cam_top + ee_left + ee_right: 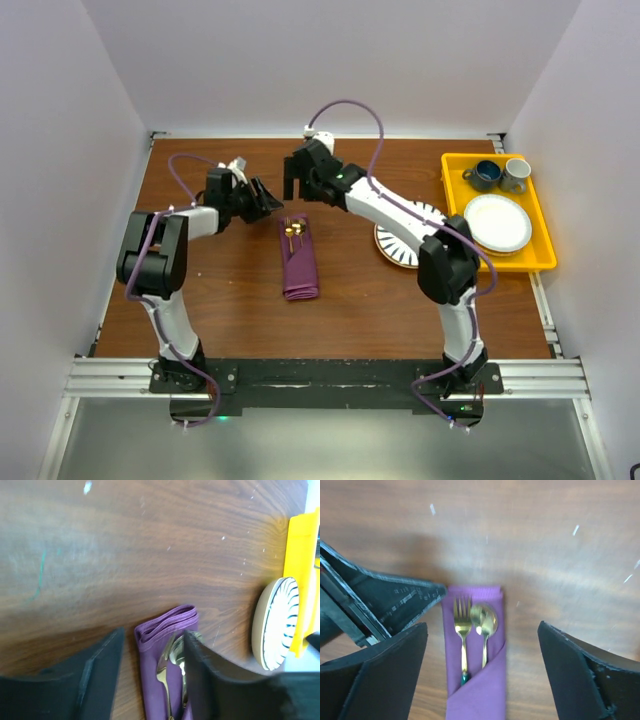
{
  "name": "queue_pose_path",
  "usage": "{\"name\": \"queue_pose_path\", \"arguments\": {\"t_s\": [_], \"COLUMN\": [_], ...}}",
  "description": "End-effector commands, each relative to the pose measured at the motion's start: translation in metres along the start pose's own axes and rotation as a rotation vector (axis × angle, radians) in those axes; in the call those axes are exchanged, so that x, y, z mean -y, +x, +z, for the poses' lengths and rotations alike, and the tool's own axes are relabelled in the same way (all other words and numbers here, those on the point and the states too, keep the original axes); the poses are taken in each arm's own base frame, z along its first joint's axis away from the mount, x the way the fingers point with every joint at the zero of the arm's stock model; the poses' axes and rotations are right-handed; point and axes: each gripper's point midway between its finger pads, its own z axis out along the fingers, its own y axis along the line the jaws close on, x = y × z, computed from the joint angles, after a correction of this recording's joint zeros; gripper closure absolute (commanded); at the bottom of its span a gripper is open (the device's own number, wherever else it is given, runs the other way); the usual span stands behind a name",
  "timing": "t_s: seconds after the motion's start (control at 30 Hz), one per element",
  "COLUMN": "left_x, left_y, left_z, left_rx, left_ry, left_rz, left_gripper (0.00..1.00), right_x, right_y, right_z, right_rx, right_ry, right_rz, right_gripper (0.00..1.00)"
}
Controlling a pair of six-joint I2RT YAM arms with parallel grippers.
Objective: Fold the napkin into a case and place the utensils inside
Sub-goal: Reset both arms
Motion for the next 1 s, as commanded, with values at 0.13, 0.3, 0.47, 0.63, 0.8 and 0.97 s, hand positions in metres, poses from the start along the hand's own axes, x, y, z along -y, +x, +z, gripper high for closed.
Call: {"name": "queue_pose_path", "arguments": {"t_s": [0.13, 0.3, 0.47, 0.63, 0.8, 0.97], "left_x": [0.062, 0.071, 0.057, 0.038, 0.012, 0.018], "left_y": [-0.087, -0.101, -0.102, -0.076, -0.037, -0.029], "left_z": [-0.053, -0.092, -0.114, -0.126, -0.131, -0.138], "left_rx": [0.094, 0.012, -0.079, -0.101, -0.164, -0.116], "left_ry": [-0.004, -0.082, -0.215, -0.262, -0.297, -0.276], "left_rz": [0.373, 0.629, 0.68, 0.743, 0.73, 0.752], "left_gripper": [0.0, 0.0, 0.0, 0.0, 0.0, 0.0], "right_x": [0.042, 0.108, 0.183, 0.224, 0.232, 0.23], "right_y": [-0.102, -0.116, -0.092, -0.045, 0.005, 0.01], "right_z": [-0.065, -0.093, -0.1, -0.109, -0.11, -0.117], "right_rx": [0.23, 0.261, 0.202, 0.152, 0.084, 0.095], "right_ry": [-0.131, -0.091, 0.008, 0.084, 0.07, 0.055], "right_rz": [-0.037, -0.069, -0.052, -0.078, -0.056, -0.054], "right_gripper": [0.02, 0.02, 0.02, 0.02, 0.02, 0.02]}}
